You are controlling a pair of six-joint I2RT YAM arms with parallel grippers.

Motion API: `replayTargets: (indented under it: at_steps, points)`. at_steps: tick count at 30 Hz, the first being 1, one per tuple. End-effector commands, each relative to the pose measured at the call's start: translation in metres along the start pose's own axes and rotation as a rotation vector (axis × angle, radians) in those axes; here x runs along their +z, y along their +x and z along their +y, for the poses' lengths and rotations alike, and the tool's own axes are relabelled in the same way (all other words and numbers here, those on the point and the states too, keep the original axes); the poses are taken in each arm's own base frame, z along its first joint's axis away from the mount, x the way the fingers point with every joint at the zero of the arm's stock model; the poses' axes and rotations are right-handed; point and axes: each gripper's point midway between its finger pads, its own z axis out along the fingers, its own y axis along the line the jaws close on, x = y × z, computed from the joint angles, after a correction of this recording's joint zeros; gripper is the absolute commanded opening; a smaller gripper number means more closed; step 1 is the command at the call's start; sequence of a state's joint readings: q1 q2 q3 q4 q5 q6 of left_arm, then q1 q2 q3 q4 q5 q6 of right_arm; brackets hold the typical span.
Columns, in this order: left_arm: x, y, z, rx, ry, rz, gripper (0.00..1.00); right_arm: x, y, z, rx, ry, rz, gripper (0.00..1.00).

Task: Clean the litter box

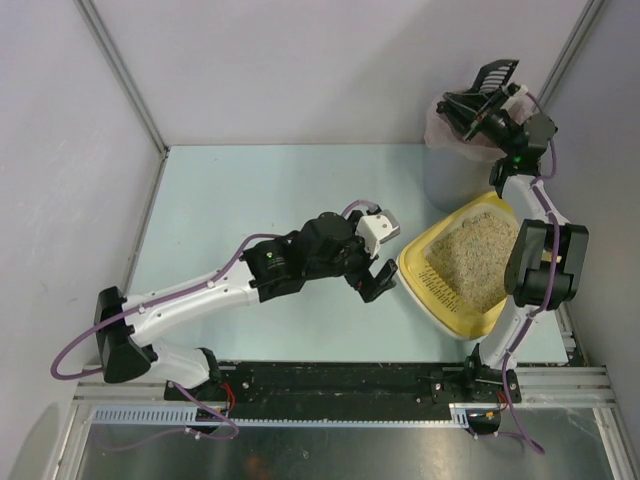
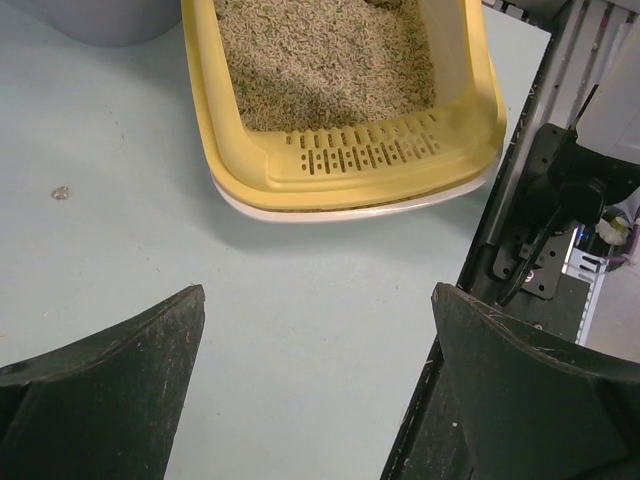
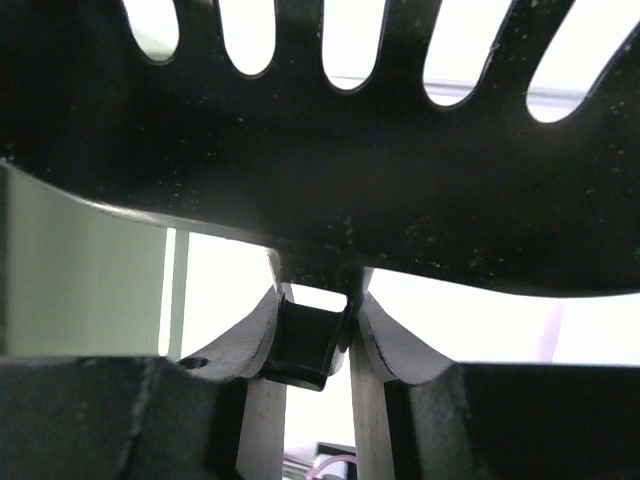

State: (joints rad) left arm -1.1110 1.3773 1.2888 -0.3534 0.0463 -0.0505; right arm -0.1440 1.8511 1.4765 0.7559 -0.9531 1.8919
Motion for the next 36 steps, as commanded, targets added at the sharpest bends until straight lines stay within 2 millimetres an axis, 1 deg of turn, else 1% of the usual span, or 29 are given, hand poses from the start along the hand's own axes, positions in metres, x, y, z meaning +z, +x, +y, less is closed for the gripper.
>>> replayTargets:
  at_steps: [1,2,3,8,11,13,14,17,20,23,25,26,28,29,30,31,32,33,34,35,36]
  points:
    - [0.005,-0.004,0.006,0.025,-0.02,-0.018,1.0,-0.021,0.031,0.084,0.188,-0.3,0.153,0.0]
    - [0.005,-0.004,0.006,0.023,-0.021,-0.018,1.0,-0.024,0.033,0.089,0.184,-0.329,0.161,0.0]
    - [0.005,-0.004,0.006,0.025,-0.021,-0.018,1.0,-0.025,0.03,0.087,0.212,-0.331,0.162,0.0]
    - [0.006,-0.004,0.006,0.023,-0.02,-0.018,1.0,-0.03,0.025,0.09,0.261,-0.381,0.15,0.0]
    - [0.006,-0.004,0.006,0.023,-0.021,-0.016,1.0,-0.03,0.022,0.084,0.286,-0.383,0.151,0.0]
    - [0.005,-0.005,0.007,0.023,-0.023,-0.019,1.0,-0.035,0.02,0.079,0.321,-0.418,0.159,0.0]
    - [0.004,-0.006,0.006,0.025,-0.021,-0.022,1.0,-0.036,0.014,0.072,0.352,-0.439,0.134,0.0]
    - [0.003,-0.006,0.007,0.025,-0.027,-0.024,1.0,-0.035,0.014,0.057,0.388,-0.421,0.115,0.0]
    - [0.003,-0.006,0.008,0.026,-0.029,-0.024,1.0,-0.033,0.011,0.053,0.403,-0.433,0.106,0.0]
    - [0.003,-0.006,0.007,0.028,-0.026,-0.024,1.0,-0.03,0.011,0.054,0.419,-0.447,0.1,0.0]
    - [0.002,-0.008,0.007,0.028,-0.027,-0.029,1.0,-0.026,0.013,0.054,0.431,-0.445,0.101,0.0]
    - [0.002,-0.008,0.007,0.028,-0.028,-0.03,1.0,-0.025,0.018,0.058,0.418,-0.445,0.105,0.0]
    - [0.0,-0.01,0.009,0.03,-0.036,-0.035,1.0,-0.02,0.024,0.056,0.401,-0.404,0.111,0.0]
    - [-0.001,-0.01,0.009,0.031,-0.037,-0.037,1.0,-0.02,0.032,0.063,0.367,-0.389,0.119,0.0]
    - [-0.002,-0.011,0.01,0.033,-0.043,-0.04,1.0,-0.017,0.031,0.059,0.327,-0.354,0.1,0.0]
    - [-0.006,-0.014,0.011,0.039,-0.048,-0.052,1.0,-0.018,0.036,0.058,0.295,-0.316,0.11,0.0]
    - [-0.007,-0.015,0.016,0.041,-0.075,-0.055,1.0,-0.018,0.039,0.057,0.262,-0.291,0.109,0.0]
    - [-0.009,-0.017,0.017,0.046,-0.083,-0.062,1.0,-0.021,0.045,0.063,0.221,-0.273,0.113,0.0]
    - [-0.012,-0.02,0.018,0.047,-0.09,-0.07,1.0,-0.019,0.044,0.052,0.172,-0.209,0.1,0.0]
    - [-0.013,-0.023,0.019,0.046,-0.095,-0.079,1.0,-0.018,0.046,0.049,0.146,-0.176,0.097,0.0]
    - [-0.015,-0.025,0.021,0.045,-0.097,-0.084,1.0,-0.017,0.049,0.049,0.158,-0.122,0.081,0.0]
